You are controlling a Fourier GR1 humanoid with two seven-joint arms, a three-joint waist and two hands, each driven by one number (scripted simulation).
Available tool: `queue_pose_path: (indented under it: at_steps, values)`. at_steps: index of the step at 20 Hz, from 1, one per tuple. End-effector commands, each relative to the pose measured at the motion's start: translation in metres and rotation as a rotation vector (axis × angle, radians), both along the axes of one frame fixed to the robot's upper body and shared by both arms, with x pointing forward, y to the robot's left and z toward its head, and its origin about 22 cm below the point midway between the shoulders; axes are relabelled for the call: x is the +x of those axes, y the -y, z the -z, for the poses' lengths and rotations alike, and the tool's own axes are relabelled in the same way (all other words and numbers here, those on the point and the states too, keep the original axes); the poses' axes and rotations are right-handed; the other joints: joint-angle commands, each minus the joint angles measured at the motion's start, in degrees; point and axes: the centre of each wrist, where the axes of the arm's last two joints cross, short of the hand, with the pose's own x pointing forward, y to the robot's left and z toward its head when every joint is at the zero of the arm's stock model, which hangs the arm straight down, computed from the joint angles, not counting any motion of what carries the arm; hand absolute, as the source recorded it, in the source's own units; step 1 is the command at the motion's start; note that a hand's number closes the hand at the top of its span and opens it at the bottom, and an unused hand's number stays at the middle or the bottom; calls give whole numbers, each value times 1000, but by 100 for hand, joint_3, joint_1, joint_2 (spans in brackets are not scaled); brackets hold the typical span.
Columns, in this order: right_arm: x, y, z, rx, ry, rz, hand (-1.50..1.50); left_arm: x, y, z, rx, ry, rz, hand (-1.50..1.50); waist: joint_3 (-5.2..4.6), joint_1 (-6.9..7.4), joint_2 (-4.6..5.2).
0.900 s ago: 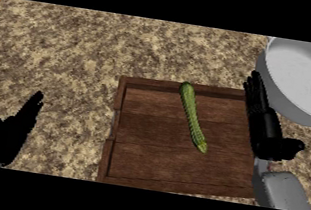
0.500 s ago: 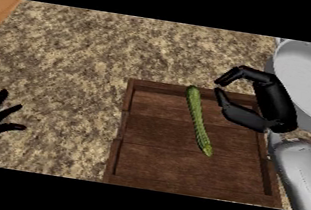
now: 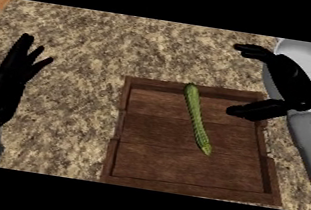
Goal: Pick the squash from the tray and place it in the pot
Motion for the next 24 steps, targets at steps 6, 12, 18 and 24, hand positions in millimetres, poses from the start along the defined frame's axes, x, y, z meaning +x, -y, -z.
queue_pose_path:
  at_steps: [6,12,18,24]
  values:
    - [15,6,-52,-426,13,-170,-150,15,-14,-12,7,17,-27,0,-30,-166,-106]
    - [4,-39,-66,-797,82,-170,-150,18,9,-12,-23,0,-24,0,-29,-201,-134]
    - [-22,-79,-44,-986,54,-157,-150,11,10,-19,-13,14,-40,0,-23,-203,-135]
    - [-27,-94,-31,-1012,12,-152,-150,30,2,-5,-11,2,-22,0,-23,-176,-96]
